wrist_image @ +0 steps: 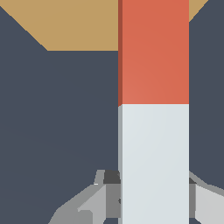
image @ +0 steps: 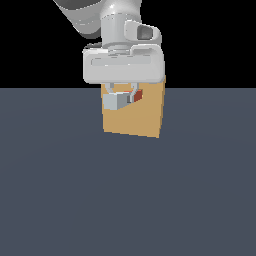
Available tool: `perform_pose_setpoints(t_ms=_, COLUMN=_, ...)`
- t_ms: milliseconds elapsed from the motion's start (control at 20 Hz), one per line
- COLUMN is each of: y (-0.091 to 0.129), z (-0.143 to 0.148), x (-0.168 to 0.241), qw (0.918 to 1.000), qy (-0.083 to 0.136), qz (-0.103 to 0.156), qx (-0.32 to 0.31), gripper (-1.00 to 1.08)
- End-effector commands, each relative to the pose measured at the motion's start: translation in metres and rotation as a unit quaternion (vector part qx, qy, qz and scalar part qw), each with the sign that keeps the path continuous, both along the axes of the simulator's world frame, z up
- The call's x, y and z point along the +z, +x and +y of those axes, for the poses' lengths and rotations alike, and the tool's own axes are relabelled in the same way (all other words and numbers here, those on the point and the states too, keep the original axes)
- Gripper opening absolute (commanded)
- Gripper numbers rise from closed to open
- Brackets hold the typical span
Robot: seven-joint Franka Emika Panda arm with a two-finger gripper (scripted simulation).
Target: Insert the peg into the horizontal hole in a box.
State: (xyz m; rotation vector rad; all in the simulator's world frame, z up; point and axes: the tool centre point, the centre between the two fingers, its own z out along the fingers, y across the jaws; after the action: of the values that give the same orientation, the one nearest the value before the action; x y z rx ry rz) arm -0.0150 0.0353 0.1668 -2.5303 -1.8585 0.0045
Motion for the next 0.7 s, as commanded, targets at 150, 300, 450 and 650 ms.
perform_pose_setpoints(t_ms=150, y=0.009, z=0.03, x=0.001, qw=1.0, qy=0.0, qz=-0.002, qx=0.001, gripper=-1.0)
perform_pose_setpoints(t_ms=300, y=0.016, z=0.054, x=0.002, qw=1.0, qy=0.001, qz=-0.002, qx=0.001, gripper=-1.0)
perform_pose_setpoints(t_ms=450, y=0.024, z=0.079, x=0.002, qw=1.0, qy=0.001, qz=-0.002, qx=0.001, gripper=-1.0)
perform_pose_setpoints(t_ms=650, y=0.031, z=0.103, x=0.003, qw=1.0, qy=0.001, qz=-0.002, qx=0.001, gripper=-1.0)
